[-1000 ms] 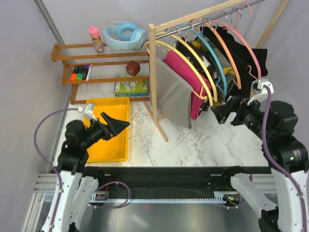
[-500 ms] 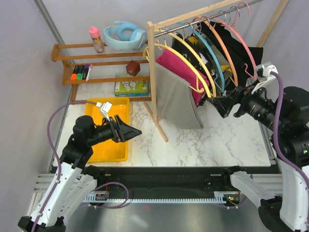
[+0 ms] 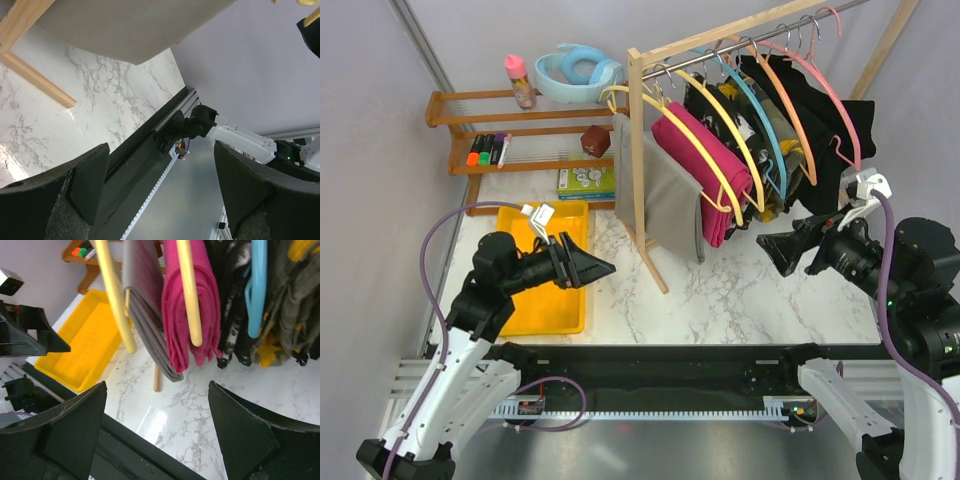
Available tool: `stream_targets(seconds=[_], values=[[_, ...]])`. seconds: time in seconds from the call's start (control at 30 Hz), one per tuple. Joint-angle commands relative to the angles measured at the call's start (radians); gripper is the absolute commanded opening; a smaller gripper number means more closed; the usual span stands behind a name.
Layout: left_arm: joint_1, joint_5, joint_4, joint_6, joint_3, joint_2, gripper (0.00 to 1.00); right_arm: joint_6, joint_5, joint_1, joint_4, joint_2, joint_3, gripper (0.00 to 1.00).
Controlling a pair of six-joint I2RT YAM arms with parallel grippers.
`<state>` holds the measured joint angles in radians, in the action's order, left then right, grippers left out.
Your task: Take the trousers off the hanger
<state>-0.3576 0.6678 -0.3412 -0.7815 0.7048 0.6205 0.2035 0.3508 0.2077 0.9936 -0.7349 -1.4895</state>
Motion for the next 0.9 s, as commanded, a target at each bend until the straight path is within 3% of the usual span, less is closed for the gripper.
stream_targets(seconds=[0.0,0.13,0.33,0.5,0.63,0.87], values=[[-0.004,0.041,0.045,0.045,0.056,-0.002,0.92,0.037,0.151,0.007,-0.113,-0.011,-0.049,0.89],[-0.004,0.064,0.076,0.045,0.065,0.001,0.92,0.161,0.318,0.007,-0.264,-0.079,-0.026,0.84],[-0.004,0.087,0.119,0.044,0.065,-0.013,0.93,0.188,0.338,0.009,-0.375,-0.210,-0.064,0.81],[-0.003,0.088,0.117,0.037,0.045,-0.021,0.93,0.165,0.240,0.103,-0.378,-0.277,-0.095,0.80],[-0.004,0.087,0.117,0.036,0.036,-0.031,0.93,0.143,0.134,0.255,-0.386,-0.323,-0.086,0.69],[-0.004,0.085,0.116,0.019,0.009,-0.056,0.93,0.125,0.077,0.285,-0.415,-0.376,-0.147,0.68]])
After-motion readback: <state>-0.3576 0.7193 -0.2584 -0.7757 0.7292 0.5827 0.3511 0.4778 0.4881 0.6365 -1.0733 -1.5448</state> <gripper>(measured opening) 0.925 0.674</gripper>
